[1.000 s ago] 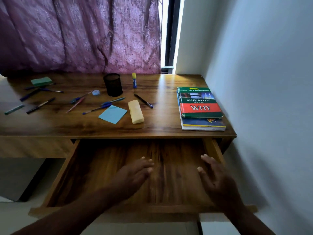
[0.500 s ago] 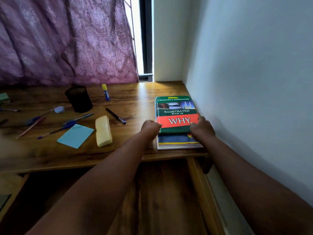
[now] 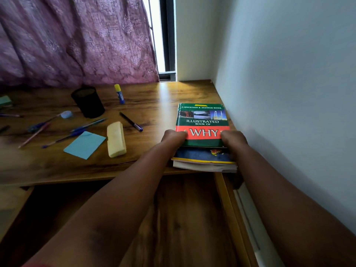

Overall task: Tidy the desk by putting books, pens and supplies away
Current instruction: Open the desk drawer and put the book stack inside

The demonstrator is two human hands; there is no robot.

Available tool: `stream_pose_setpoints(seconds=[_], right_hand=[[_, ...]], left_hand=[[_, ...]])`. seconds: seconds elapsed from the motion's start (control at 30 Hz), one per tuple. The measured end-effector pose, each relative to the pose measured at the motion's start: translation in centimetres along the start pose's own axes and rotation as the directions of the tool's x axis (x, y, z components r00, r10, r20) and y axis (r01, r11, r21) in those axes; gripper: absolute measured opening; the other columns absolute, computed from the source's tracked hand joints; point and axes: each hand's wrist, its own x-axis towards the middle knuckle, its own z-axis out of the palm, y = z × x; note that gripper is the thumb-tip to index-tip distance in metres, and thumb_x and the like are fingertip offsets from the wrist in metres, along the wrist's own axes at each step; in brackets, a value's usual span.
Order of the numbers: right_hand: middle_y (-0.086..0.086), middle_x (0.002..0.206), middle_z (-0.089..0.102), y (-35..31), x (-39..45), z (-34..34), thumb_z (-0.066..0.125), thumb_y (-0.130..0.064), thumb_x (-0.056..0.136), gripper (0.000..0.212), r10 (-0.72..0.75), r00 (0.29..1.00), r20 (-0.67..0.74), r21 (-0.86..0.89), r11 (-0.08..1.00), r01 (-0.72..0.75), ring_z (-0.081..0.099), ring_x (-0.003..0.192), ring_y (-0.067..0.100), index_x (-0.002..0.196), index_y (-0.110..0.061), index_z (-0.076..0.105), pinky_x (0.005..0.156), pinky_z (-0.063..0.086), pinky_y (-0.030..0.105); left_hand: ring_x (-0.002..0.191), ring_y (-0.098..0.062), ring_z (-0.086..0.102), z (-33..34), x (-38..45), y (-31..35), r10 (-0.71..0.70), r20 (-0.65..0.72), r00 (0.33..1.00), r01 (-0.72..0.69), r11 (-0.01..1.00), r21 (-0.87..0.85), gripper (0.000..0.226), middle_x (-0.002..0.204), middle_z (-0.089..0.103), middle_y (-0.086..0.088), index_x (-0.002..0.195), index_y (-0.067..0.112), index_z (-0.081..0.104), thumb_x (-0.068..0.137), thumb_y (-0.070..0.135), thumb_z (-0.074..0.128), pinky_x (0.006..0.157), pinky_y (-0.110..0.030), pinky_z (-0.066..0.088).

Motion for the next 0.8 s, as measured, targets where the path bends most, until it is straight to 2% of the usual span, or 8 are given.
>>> stream_pose_setpoints(seconds=[0.07,0.17,0.23,0.3,0.43,0.57,0.7,0.8], right_hand=[[0.009,0.111,0.064,0.4,-0.7,0.4,0.054,-0.024,0.081,0.034,0.024,1.000,0.003,0.092,0.995,-0.025,0.061,0.094,0.027,0.111,-0.010,0.061,0.084,0.052,0.033],[0.013,0.126,0.056,1.4,-2.6,0.1,0.061,-0.042,0.079,0.064,0.121,0.993,0.018,0.161,0.979,-0.122,0.058,0.106,0.029,0.129,-0.005,0.045,0.089,0.048,0.034],[0.009,0.113,0.064,2.6,-3.1,-0.2,0.057,-0.053,0.069,0.063,0.095,0.989,0.110,0.102,0.989,-0.106,0.063,0.097,0.028,0.118,-0.014,0.058,0.090,0.052,0.041],[0.006,0.099,0.068,4.0,-3.2,-0.5,0.057,-0.057,0.067,0.054,0.068,0.984,0.162,0.044,0.996,-0.076,0.065,0.087,0.026,0.103,-0.017,0.065,0.086,0.054,0.040],[0.009,0.100,0.065,5.5,-6.6,-1.6,0.051,-0.043,0.092,0.036,0.063,0.966,0.250,0.032,0.997,-0.073,0.062,0.086,0.026,0.102,-0.011,0.062,0.079,0.050,0.032],[0.015,0.094,0.067,6.3,-10.5,-3.5,0.055,-0.035,0.092,0.037,-0.047,0.995,0.091,-0.013,0.999,0.048,0.061,0.074,0.024,0.103,0.000,0.062,0.062,0.045,0.025],[0.007,0.091,0.062,6.2,-15.7,-5.6,0.053,-0.027,0.095,0.028,0.025,0.966,0.258,0.086,0.995,-0.049,0.057,0.069,0.018,0.120,-0.015,0.050,0.056,0.042,0.025],[0.005,0.071,0.072,6.6,-18.8,-6.7,0.048,-0.021,0.097,0.014,0.029,0.933,0.359,0.163,0.982,-0.093,0.066,0.057,0.019,0.103,-0.016,0.060,0.048,0.049,0.023]], left_hand=[[0.093,-0.027,0.062,-0.2,-0.8,-0.5,-0.012,0.043,0.999,0.012,1.000,-0.017,0.031,0.102,0.062,-0.009,0.112,0.012,0.056,0.090,0.034,0.058,0.075,-0.029,0.048],[0.090,-0.027,0.064,-1.2,-2.3,-1.9,-0.019,0.098,0.995,0.022,0.999,-0.028,0.035,0.098,0.065,-0.009,0.111,0.009,0.059,0.086,0.034,0.061,0.079,-0.032,0.053],[0.092,-0.029,0.066,-2.0,-3.5,-3.1,-0.036,0.150,0.988,0.044,0.998,-0.050,0.038,0.100,0.068,-0.012,0.111,0.008,0.060,0.083,0.033,0.064,0.087,-0.039,0.055],[0.096,-0.029,0.065,-3.0,-4.9,-4.5,-0.048,0.212,0.976,0.062,0.997,-0.056,0.037,0.104,0.067,-0.012,0.113,0.008,0.059,0.085,0.031,0.065,0.088,-0.037,0.051],[0.090,-0.021,0.063,-4.3,-8.0,-7.2,0.004,0.307,0.952,0.040,0.990,-0.137,0.026,0.102,0.065,-0.010,0.108,0.010,0.052,0.087,0.015,0.066,0.082,-0.035,0.053],[0.094,-0.028,0.064,-4.9,-11.3,-9.3,0.053,0.423,0.904,0.069,0.961,-0.268,0.065,0.116,0.060,-0.018,0.137,0.008,0.031,0.083,-0.003,0.064,0.075,-0.034,0.056],[0.105,-0.040,0.062,-6.8,-15.4,-10.5,0.128,0.472,0.872,0.092,0.905,-0.416,0.091,0.125,0.059,-0.025,0.141,0.020,0.032,0.061,0.005,0.072,0.093,-0.049,0.052],[0.110,-0.044,0.061,-8.5,-18.1,-11.0,0.161,0.506,0.847,0.102,0.886,-0.452,0.093,0.122,0.062,-0.023,0.138,0.019,0.037,0.052,0.014,0.074,0.097,-0.055,0.048]])
